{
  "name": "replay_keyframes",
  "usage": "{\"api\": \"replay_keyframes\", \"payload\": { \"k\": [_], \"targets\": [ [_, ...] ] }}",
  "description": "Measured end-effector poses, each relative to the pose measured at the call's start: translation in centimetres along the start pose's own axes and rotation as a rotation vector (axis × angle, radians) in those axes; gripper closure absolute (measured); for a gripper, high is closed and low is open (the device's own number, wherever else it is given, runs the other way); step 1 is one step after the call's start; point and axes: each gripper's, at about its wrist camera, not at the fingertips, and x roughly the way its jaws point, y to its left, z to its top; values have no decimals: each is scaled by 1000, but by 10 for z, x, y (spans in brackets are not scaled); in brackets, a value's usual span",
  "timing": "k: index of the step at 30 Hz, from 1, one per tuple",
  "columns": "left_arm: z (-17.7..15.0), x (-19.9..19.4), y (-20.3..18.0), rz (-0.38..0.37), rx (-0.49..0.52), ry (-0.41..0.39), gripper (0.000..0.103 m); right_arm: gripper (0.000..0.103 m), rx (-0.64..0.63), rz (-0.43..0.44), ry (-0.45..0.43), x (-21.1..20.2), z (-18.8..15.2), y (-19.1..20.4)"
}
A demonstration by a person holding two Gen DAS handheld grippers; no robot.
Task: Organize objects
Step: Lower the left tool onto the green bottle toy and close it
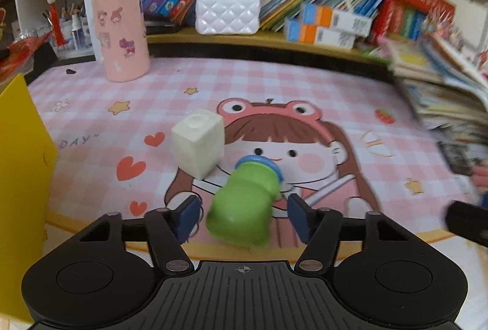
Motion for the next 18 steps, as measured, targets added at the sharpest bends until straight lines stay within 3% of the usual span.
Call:
{"api": "replay_keyframes", "payload": {
  "k": [2, 4, 7, 12, 18],
  "targets": [
    [1, 11, -2, -10, 13, 22, 47, 37, -9, -2, 1, -1, 1, -1],
    [0, 20, -5, -18, 39, 45, 58, 37, -22, -7, -4, -1, 2, -1],
    [3, 20, -5, -43, 54, 55, 62, 37, -25, -6, -10, -1, 4, 0],
    [2, -26, 14, -76, -5, -10, 63, 36, -38, 16, -22, 1, 5, 4],
    [-20, -80, 58, -122, -182, -8, 63, 36, -86, 75, -6, 18, 3, 19]
  ]
}}
